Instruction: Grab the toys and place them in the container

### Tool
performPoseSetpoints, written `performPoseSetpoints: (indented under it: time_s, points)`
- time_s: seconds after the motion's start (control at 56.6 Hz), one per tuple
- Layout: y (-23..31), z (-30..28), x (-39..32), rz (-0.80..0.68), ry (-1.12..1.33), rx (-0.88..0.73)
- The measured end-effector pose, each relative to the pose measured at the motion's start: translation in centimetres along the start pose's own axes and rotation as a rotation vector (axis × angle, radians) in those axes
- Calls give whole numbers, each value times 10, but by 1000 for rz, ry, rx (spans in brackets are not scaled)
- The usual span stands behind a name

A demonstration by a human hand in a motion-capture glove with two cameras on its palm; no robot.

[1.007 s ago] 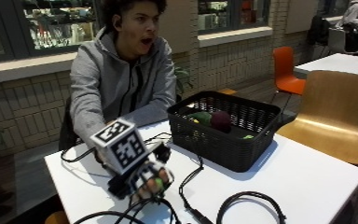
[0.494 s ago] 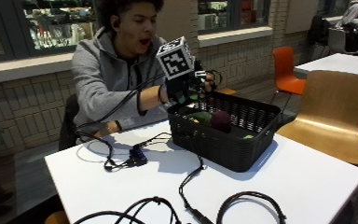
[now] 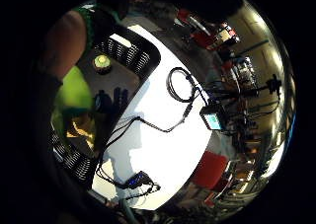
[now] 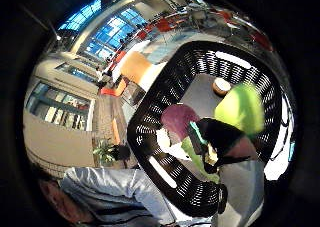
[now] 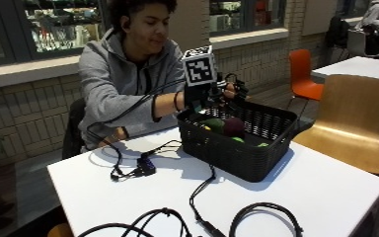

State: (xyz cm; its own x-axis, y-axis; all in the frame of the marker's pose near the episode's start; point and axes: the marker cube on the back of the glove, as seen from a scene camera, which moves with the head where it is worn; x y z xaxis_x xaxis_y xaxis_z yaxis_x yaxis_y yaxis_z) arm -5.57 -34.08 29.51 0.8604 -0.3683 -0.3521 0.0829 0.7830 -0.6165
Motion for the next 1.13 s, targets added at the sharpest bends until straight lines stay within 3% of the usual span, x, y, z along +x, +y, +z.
performPoseSetpoints:
  time_s: [0.283, 0.494, 0.759, 0.936, 1.13]
  points:
    - [33, -11, 20, 49, -49, -31]
    - [116, -20, 35, 40, 22, -71]
    - [252, -32, 86, 258, 207, -109]
    - [323, -29, 126, 384, 163, -109]
    - [362, -14, 149, 476, 39, -63]
